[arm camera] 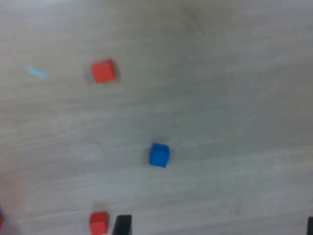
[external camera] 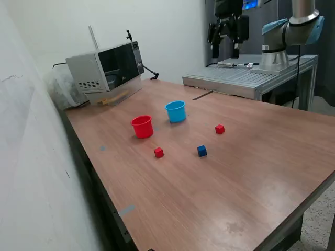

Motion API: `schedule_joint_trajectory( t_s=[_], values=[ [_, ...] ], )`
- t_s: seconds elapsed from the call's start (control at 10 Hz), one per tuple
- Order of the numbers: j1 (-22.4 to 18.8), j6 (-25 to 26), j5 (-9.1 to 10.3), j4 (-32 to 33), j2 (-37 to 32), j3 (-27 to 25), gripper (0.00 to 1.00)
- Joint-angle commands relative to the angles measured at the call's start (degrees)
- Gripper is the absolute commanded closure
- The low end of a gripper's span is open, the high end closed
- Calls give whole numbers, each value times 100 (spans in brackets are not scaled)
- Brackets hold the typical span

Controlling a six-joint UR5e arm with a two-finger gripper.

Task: Place red objects in the red bin, and blue objects in the blue bin.

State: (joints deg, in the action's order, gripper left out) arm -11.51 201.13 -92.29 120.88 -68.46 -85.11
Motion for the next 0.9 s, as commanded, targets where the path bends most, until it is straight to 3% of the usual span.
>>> schedule_joint_trajectory(
  t_s=[0.0, 0.3, 0.8],
  values=[
    [34, 128, -18, 469, 1234, 643, 0],
    [122, 128, -26, 716, 2203, 969, 0],
    [474, 119, -18, 875, 2847, 1277, 0]
  ],
)
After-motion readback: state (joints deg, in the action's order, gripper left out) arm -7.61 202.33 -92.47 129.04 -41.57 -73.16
